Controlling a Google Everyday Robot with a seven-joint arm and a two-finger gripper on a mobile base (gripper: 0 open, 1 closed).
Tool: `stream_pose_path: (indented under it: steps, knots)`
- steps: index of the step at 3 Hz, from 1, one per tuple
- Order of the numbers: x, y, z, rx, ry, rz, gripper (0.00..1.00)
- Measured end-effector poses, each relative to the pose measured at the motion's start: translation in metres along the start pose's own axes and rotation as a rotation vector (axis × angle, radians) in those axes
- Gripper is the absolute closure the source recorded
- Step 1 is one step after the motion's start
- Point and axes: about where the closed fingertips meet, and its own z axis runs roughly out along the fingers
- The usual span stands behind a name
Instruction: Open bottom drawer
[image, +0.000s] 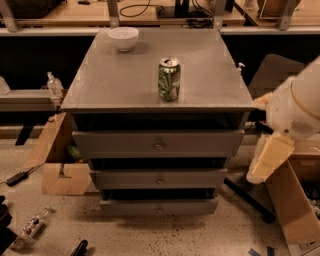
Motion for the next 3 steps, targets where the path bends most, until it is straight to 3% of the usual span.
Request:
stream_pose_path:
  steps: [1, 2, 3]
  knots:
    - [0.028, 0.027, 0.073, -0.039, -0.048, 0.059, 0.0]
    - [0.06, 0.045, 0.165, -0.029, -0.054, 0.108, 0.0]
    - [0.067, 0.019, 0.215, 0.063, -0.034, 0.102, 0.0]
